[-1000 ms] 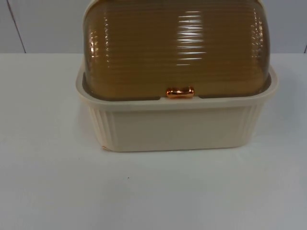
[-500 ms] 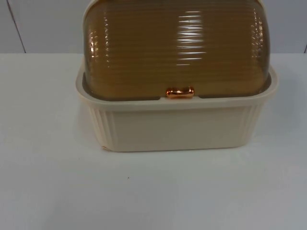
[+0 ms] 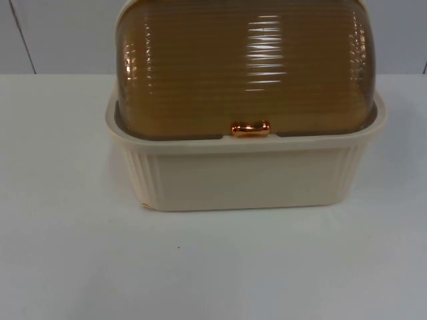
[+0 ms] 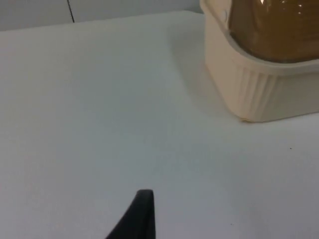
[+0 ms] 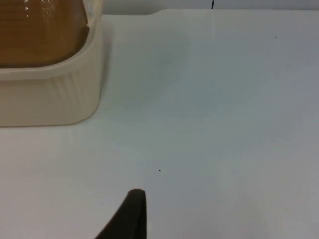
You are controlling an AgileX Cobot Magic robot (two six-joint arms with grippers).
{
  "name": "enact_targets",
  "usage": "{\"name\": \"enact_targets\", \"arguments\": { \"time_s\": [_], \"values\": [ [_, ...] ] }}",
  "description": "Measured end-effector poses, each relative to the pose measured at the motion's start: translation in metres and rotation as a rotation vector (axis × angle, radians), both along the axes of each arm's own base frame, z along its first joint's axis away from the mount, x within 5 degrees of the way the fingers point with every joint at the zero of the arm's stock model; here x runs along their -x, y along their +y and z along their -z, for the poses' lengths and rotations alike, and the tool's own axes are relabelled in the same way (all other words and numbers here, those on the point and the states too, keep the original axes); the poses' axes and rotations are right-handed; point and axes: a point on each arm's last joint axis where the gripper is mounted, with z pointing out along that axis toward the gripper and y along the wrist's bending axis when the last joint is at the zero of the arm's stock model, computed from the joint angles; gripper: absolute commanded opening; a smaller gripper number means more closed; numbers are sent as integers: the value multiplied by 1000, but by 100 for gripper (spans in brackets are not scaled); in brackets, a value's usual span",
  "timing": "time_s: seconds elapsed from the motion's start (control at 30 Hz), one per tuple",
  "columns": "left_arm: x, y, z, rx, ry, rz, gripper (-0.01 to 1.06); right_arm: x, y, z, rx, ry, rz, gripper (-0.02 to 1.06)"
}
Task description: Open the box lid with the left hand, place the block into the box with the right hand, then close the box lid with the left hand.
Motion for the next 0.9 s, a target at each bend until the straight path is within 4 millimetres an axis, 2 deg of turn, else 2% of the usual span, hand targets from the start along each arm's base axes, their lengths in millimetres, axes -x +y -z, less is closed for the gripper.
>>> {"name": "enact_targets", "arguments": {
  "time_s": [0.23, 0.9],
  "values": [
    [-1, 6, 0, 31, 7, -41, 105, 0, 0, 0, -23, -2, -5, 105],
    [-1, 6, 0, 36, 7, -47, 105, 0, 0, 0, -23, -2, -11, 105]
  ]
}}
